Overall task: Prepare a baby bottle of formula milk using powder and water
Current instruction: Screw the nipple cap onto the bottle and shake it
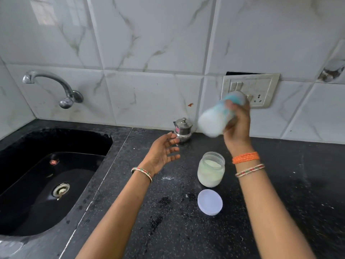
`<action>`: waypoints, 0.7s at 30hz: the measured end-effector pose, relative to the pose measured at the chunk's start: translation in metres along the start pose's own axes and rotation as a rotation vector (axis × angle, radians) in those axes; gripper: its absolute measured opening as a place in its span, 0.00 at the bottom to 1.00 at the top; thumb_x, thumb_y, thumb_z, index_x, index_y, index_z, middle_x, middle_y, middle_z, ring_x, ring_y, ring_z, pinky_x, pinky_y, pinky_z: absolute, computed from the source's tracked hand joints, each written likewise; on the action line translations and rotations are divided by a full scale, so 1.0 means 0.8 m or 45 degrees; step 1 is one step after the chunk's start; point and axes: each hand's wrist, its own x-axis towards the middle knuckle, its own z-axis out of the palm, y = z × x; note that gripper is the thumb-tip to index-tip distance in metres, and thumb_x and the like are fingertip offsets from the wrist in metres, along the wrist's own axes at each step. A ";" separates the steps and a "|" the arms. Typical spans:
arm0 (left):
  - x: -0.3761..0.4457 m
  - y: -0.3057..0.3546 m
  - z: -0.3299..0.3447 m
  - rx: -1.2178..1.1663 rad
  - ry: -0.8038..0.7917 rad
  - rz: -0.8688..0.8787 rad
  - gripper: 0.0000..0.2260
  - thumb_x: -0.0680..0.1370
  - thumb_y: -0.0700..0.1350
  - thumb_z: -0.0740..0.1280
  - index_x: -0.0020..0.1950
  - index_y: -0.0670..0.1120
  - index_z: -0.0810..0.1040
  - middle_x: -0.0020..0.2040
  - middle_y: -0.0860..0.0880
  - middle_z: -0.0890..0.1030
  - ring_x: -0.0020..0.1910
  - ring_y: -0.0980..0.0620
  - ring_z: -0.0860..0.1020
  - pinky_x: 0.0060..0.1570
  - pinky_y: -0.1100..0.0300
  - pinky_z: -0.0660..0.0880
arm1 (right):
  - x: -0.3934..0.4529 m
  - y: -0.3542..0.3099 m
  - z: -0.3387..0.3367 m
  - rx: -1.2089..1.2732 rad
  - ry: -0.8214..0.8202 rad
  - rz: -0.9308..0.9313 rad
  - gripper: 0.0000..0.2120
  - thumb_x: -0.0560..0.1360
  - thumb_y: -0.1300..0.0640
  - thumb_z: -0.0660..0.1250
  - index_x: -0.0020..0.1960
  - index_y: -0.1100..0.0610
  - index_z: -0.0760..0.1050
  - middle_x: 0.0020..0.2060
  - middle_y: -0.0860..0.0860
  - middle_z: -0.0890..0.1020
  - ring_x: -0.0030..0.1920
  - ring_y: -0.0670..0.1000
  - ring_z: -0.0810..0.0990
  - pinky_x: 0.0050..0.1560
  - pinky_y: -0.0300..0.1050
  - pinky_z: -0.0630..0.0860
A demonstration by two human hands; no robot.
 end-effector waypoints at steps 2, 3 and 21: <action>-0.001 -0.001 0.002 -0.002 -0.015 -0.010 0.08 0.79 0.49 0.60 0.49 0.48 0.76 0.41 0.52 0.79 0.36 0.53 0.75 0.39 0.56 0.76 | 0.003 0.008 0.000 0.079 0.215 0.007 0.29 0.61 0.52 0.72 0.59 0.47 0.65 0.50 0.49 0.76 0.46 0.51 0.79 0.34 0.44 0.78; -0.001 -0.001 0.002 0.013 -0.025 -0.019 0.08 0.79 0.49 0.60 0.48 0.48 0.76 0.40 0.53 0.79 0.36 0.54 0.75 0.38 0.56 0.76 | 0.002 0.006 0.005 -0.054 0.103 0.081 0.30 0.61 0.53 0.72 0.60 0.48 0.64 0.49 0.48 0.76 0.46 0.50 0.78 0.33 0.42 0.77; -0.006 0.004 -0.045 0.072 0.107 -0.020 0.07 0.79 0.45 0.60 0.53 0.47 0.76 0.46 0.50 0.78 0.37 0.53 0.76 0.38 0.56 0.77 | 0.000 0.075 0.018 -0.843 0.293 -0.019 0.33 0.65 0.57 0.77 0.66 0.48 0.66 0.52 0.50 0.76 0.45 0.50 0.78 0.46 0.42 0.78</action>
